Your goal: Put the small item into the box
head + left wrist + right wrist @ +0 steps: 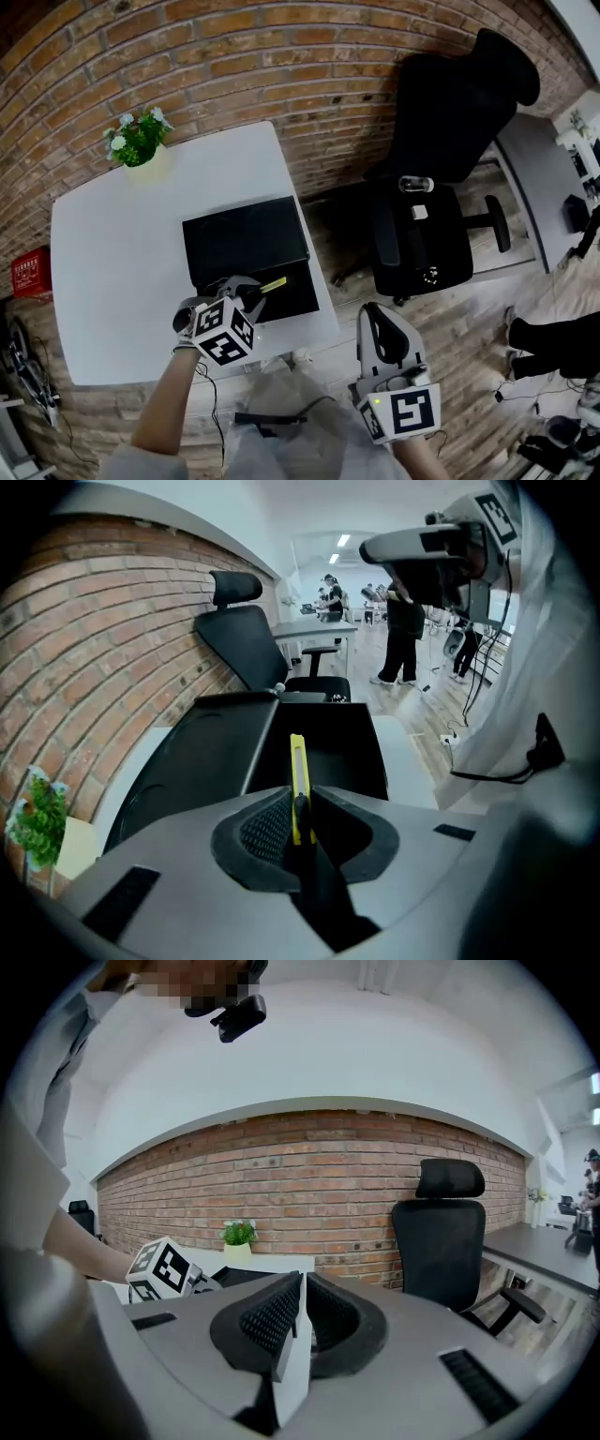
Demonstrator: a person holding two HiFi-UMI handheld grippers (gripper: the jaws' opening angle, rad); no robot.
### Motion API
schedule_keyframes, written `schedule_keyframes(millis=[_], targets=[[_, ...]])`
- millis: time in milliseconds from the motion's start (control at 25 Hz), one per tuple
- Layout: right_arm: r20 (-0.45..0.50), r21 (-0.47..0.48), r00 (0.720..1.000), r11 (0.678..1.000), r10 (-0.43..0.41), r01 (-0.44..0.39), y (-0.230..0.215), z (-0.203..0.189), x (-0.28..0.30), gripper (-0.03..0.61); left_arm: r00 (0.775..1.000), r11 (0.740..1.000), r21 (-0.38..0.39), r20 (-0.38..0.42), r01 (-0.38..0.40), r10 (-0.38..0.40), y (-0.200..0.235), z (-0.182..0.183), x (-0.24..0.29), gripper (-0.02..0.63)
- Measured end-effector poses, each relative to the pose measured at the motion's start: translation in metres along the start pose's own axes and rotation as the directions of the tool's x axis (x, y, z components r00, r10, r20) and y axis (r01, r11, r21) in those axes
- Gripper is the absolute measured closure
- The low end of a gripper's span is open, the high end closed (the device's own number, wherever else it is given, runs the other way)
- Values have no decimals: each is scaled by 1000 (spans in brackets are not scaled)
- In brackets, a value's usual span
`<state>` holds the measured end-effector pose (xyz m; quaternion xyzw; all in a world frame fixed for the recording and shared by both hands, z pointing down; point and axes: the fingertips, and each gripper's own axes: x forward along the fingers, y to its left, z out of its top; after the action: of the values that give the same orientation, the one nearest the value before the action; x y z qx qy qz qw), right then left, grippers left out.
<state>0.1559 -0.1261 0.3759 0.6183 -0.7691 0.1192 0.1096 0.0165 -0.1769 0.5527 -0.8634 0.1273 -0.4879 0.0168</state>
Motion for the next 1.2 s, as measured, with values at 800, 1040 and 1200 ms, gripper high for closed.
schedule_keyframes(millis=[800,1040,1200], targets=[[-29,17,999,1000,19,-18,1,-15,3,525,994,998,-11,-96,58,-59,-12,-13,25,517],[-7,-18,999,999,49,-49,9,-5,5,525,997,989,-148,73,-12,23,7,13,-8,526],[22,-47,997,996,76,-74,18,8,6,525,965,956,-284,227,-66,134,23,32,-48,570]])
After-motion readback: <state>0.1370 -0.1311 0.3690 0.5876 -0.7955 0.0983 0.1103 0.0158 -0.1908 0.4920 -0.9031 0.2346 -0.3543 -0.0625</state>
